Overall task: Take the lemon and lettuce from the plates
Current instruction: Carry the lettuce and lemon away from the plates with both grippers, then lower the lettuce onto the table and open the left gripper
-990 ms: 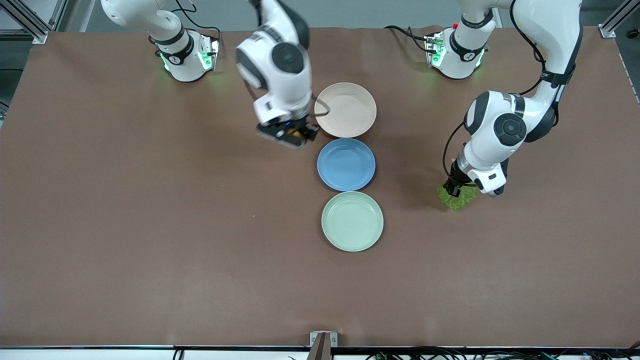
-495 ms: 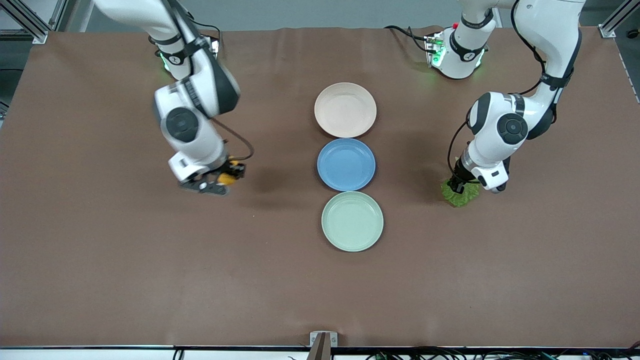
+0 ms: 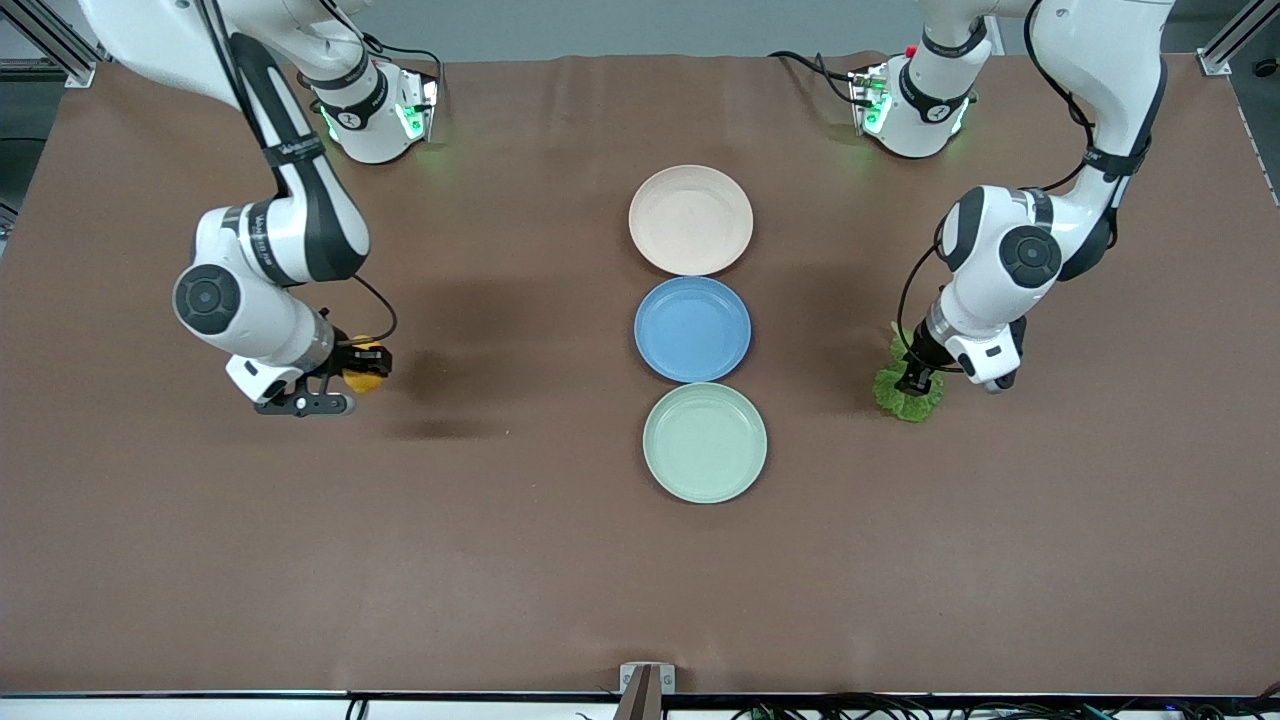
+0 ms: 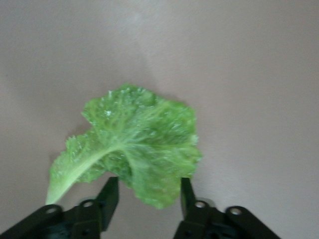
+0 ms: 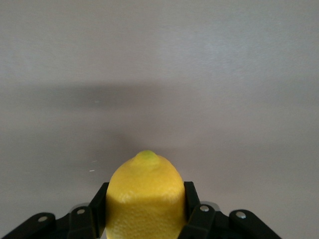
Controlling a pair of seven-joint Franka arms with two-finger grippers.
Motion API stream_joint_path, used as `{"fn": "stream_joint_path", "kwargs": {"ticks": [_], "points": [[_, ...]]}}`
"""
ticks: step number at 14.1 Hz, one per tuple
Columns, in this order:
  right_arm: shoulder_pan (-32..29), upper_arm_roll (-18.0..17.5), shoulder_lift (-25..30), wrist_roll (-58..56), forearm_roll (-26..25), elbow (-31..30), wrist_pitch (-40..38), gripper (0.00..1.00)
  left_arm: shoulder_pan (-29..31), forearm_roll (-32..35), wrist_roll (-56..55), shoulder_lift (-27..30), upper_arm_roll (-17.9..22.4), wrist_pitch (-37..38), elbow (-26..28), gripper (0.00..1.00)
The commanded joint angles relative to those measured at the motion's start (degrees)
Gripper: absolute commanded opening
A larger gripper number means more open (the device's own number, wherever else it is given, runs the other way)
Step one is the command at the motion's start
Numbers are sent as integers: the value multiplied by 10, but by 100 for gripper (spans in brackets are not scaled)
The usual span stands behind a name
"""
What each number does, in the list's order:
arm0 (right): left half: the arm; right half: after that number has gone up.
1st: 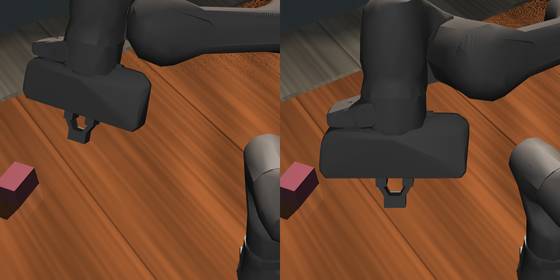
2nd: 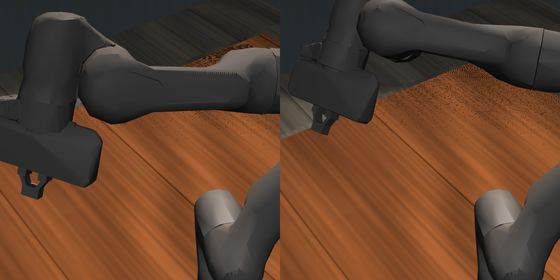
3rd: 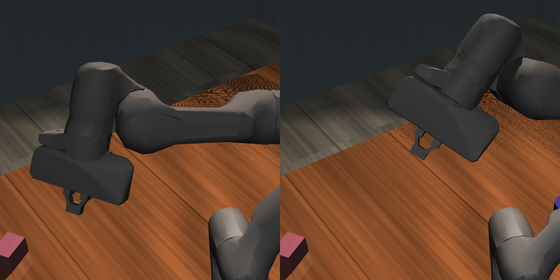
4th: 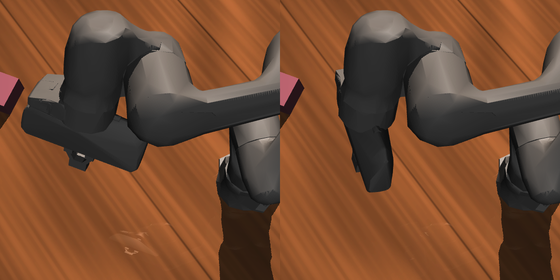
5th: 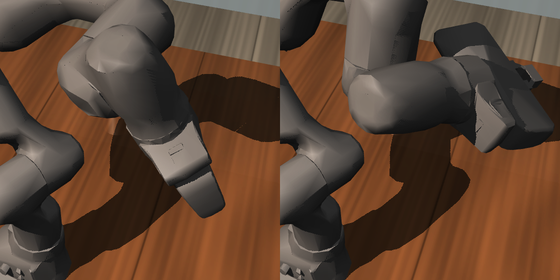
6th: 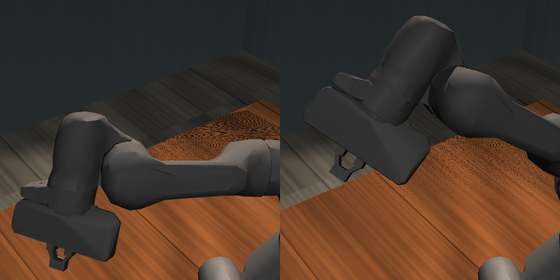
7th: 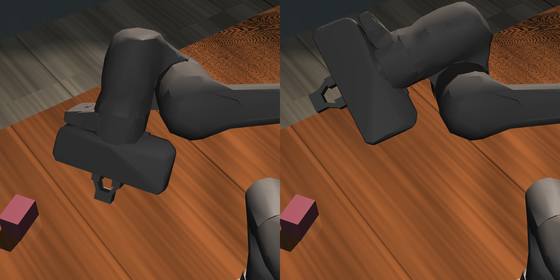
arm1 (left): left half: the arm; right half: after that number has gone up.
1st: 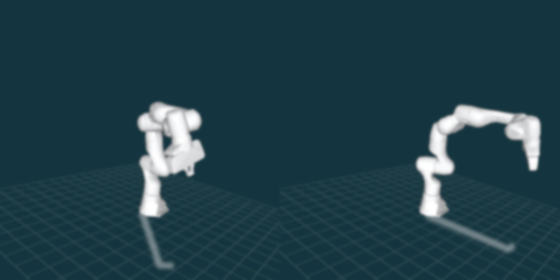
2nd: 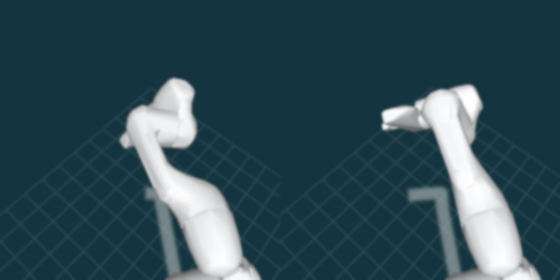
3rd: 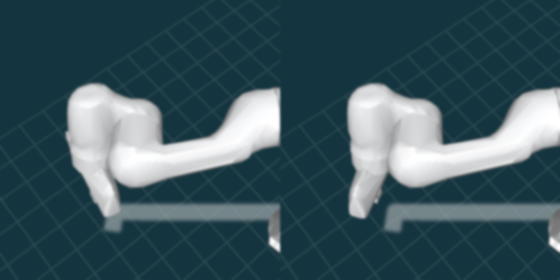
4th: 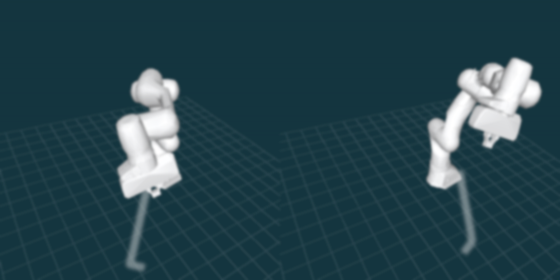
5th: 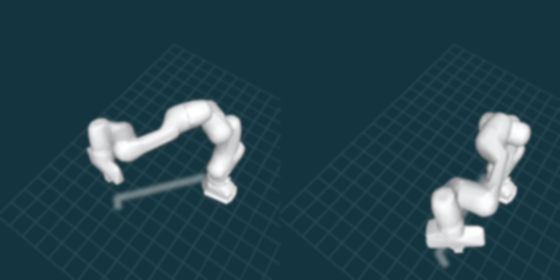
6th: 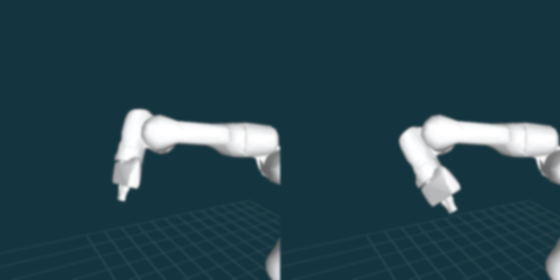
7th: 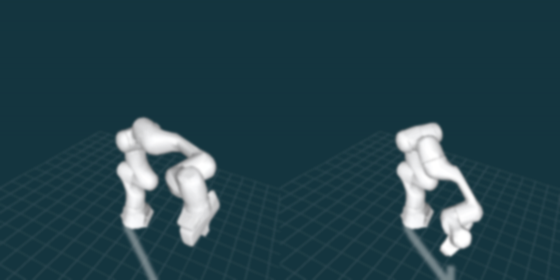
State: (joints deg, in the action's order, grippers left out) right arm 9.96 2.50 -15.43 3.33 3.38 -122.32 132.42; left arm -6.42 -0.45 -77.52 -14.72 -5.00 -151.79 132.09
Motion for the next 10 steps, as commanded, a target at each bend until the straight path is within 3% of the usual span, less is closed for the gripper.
{"fn": "stream_joint_path", "kwargs": {"ticks": [1, 3, 8, 10], "points": [[-38, -14, 7, -58, 9, -47, 60, 1, 4, -1, 37, 21, -3, 2, -10, 99], [-49, -14, -7, -74, 10, -56, 79, 1, 4, 0, 131, 27, -3, 4, -17, 99], [-50, -16, -38, -75, 10, -70, 126, 1, 5, 0, 489, 31, 2, 25, -43, 97], [-50, -16, -41, -76, 11, -73, 131, 2, 31, 2, 581, 33, -1, 79, -70, 97]]}}
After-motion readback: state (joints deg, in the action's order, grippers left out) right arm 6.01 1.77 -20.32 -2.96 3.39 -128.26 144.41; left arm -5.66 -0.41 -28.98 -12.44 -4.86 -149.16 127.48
